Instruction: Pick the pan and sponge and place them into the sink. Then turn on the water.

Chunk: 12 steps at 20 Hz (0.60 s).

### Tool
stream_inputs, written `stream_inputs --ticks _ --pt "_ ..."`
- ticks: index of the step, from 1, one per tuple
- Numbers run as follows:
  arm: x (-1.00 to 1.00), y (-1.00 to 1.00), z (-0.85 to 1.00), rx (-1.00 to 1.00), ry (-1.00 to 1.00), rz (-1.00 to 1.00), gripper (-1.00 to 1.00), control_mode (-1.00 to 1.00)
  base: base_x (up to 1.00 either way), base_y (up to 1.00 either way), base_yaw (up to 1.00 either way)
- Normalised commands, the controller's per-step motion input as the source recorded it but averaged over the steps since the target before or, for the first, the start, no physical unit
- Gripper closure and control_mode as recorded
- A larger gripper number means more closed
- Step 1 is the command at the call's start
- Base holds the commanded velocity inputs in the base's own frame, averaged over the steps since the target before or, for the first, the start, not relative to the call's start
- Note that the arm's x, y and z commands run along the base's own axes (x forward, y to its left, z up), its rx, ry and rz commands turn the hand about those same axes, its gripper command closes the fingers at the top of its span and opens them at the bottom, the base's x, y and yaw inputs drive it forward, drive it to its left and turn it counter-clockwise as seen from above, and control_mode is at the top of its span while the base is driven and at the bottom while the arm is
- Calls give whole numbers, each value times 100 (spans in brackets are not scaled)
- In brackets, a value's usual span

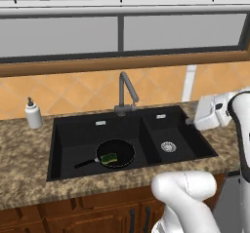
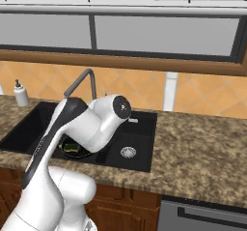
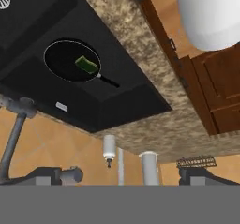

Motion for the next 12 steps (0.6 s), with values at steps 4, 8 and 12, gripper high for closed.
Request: stream_inputs --ticks 4,8,12 --pt "44 0 0 17 52 1 -100 -100 0 0 0" --pt "25 -11 -3 26 37 -5 -100 -100 0 0 0" --pt "4 -3 -20 28 24 -22 -100 -100 0 0 0"
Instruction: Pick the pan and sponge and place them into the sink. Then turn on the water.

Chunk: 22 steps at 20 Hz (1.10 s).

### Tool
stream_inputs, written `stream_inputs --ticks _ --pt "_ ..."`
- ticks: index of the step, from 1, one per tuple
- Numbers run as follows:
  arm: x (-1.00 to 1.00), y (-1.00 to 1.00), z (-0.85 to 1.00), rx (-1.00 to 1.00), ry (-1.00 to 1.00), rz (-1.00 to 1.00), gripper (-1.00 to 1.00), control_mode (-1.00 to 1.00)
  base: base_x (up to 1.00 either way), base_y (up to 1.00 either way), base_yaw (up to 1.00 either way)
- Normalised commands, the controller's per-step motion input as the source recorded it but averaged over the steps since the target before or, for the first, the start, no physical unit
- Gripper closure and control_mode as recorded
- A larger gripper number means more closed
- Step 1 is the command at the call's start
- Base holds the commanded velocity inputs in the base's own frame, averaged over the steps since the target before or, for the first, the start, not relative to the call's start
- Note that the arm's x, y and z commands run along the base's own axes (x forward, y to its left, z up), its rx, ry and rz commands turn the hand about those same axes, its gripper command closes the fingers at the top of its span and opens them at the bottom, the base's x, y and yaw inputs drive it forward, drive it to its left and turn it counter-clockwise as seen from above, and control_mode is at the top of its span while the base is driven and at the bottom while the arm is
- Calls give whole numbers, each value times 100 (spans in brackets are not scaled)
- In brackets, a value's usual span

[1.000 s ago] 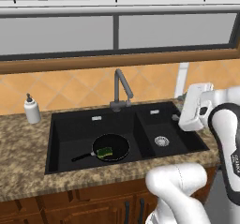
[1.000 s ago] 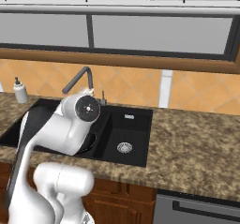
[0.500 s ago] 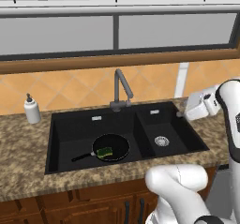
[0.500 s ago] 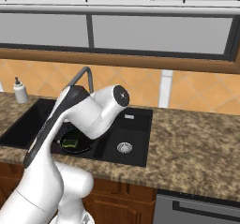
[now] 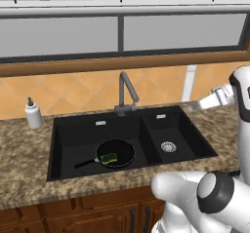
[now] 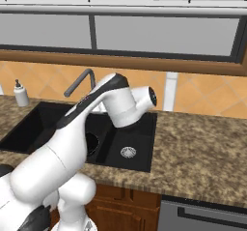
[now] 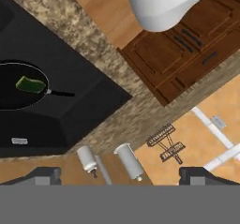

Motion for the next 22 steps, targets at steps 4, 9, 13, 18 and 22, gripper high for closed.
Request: stream_inputs --ticks 4,9,13,18,22 --pt "-12 0 -29 26 9 -28 -100 -100 0 0 0" --pt "-4 0 -16 19 30 -16 -100 -100 0 0 0" --pt "1 0 0 20 72 -17 -100 -100 0 0 0" --pt "0 5 9 17 73 -18 -100 -100 0 0 0" --pt "0 39 47 -1 50 -16 -100 -100 0 0 0"
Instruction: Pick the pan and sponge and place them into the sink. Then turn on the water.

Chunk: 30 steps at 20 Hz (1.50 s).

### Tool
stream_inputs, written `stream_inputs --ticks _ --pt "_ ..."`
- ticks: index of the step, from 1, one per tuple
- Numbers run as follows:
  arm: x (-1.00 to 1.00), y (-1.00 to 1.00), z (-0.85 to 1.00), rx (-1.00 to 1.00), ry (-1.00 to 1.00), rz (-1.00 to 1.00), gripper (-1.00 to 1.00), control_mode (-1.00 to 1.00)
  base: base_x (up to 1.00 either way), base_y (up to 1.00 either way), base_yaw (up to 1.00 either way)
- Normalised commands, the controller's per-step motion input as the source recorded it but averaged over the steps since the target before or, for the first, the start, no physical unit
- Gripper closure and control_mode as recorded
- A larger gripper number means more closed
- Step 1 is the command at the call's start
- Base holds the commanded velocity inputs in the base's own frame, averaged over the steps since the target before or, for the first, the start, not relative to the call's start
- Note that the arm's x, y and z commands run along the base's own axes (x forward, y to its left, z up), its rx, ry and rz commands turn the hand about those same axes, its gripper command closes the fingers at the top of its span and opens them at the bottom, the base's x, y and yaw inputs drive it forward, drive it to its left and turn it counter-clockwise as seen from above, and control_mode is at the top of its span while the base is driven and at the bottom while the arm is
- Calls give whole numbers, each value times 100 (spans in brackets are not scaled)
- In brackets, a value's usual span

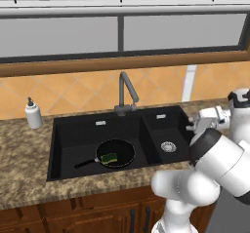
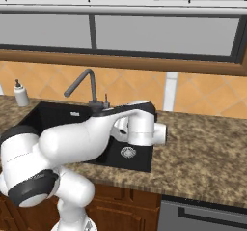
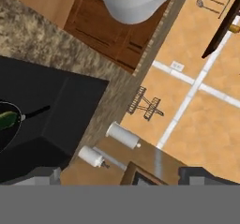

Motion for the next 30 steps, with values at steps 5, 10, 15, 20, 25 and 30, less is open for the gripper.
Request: stream_inputs --ticks 5,10,15,20,25,30 --pt "7 50 50 -10 12 -5 -100 -100 0 0 0" --pt "1 50 23 -14 -3 -18 -100 -100 0 0 0" --pt "35 31 29 -15 9 -15 -100 -100 0 0 0" --pt "55 7 19 -16 22 -9 -100 -100 0 0 0" --pt "63 0 0 -15 18 -3 -100 -100 0 0 0" --pt "26 0 -2 -13 4 -6 -100 -100 0 0 0"
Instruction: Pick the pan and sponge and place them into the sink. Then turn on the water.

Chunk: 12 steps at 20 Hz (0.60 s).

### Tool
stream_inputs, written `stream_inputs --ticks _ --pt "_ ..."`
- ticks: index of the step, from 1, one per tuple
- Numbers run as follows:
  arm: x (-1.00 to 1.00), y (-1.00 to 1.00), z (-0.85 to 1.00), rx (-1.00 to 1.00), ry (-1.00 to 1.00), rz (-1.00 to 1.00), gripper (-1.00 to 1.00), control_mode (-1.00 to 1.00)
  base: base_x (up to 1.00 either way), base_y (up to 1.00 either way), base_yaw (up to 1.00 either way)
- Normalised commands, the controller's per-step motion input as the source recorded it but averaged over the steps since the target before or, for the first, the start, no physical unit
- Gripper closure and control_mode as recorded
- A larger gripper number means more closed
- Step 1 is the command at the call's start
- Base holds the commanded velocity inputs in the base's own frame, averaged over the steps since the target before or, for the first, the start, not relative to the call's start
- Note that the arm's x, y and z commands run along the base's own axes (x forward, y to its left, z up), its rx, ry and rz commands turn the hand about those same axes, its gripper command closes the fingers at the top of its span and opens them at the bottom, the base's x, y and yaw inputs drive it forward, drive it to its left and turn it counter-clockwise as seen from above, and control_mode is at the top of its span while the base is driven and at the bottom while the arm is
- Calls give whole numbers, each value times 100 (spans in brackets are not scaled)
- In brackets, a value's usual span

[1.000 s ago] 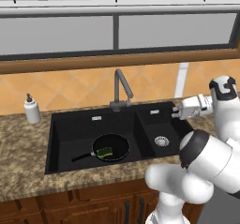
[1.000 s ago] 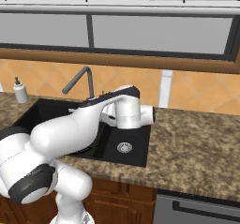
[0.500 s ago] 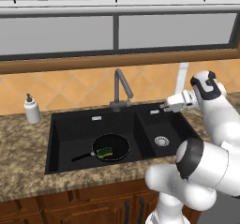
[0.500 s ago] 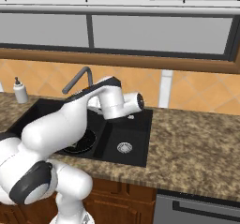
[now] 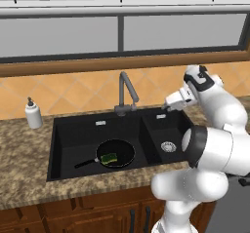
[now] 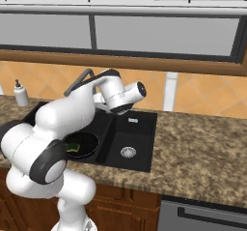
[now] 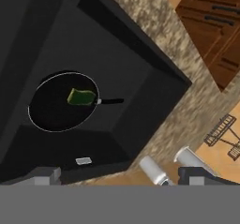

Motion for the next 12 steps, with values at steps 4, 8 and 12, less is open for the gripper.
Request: stream_inputs --ticks 4,8,12 --pt "4 1 -19 -3 -26 -8 -100 -100 0 0 0" --pt "13 8 -12 0 -36 -5 -100 -100 0 0 0" --pt "38 16 0 0 -18 -1 -100 -100 0 0 0"
